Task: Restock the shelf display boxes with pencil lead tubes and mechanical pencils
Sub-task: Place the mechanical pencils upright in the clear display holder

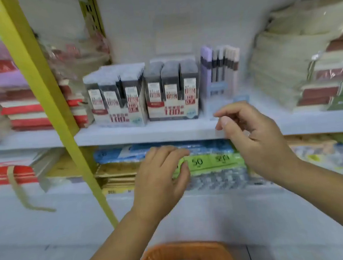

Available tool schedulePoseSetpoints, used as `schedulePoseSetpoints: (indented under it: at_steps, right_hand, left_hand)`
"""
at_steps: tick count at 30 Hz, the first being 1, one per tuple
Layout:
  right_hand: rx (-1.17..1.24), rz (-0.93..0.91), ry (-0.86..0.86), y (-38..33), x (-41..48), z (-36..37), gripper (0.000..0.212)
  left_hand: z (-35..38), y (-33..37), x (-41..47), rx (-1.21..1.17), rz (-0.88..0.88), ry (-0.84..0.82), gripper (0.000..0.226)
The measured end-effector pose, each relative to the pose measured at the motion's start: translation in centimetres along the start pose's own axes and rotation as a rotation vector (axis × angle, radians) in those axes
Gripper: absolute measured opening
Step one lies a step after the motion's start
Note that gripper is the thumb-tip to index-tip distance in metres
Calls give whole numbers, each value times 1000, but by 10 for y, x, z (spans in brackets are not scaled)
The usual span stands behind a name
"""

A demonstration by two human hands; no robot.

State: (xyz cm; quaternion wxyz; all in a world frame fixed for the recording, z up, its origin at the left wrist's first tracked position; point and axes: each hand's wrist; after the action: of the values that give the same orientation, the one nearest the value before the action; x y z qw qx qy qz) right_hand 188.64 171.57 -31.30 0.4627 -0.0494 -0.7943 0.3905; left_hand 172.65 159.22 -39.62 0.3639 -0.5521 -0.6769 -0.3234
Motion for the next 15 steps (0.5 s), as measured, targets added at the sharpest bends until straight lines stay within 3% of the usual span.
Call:
schedulePoseSetpoints:
  at_steps: [3,7,11,15]
  right_hand:
    - [-33,306,-173,64,-74,36,10]
    - [-127,775,-326,153,-180,77,26]
    - [-163,1162,-328,209,-274,102,41]
    - [-174,1321,-492,241,-332,114,55]
  left_hand:
    - [21,-8,-100,-50,-164,-430,26]
    - [46,-23,-231,-104,-437,-1021,51]
    - [61,-28,-320,-121,-627,-1381,68]
    - [80,-19,-363,-160,-628,-1579,74]
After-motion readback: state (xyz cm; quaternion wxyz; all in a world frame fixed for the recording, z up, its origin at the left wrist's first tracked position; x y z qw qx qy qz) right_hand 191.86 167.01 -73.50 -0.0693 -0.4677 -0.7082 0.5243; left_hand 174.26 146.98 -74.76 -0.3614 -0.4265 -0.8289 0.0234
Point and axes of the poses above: each hand's wrist, its own x-axis towards the middle knuckle, its own z-axis out of the palm, y = z × x, and after that the axes turned 12 degrees about x, right-handed
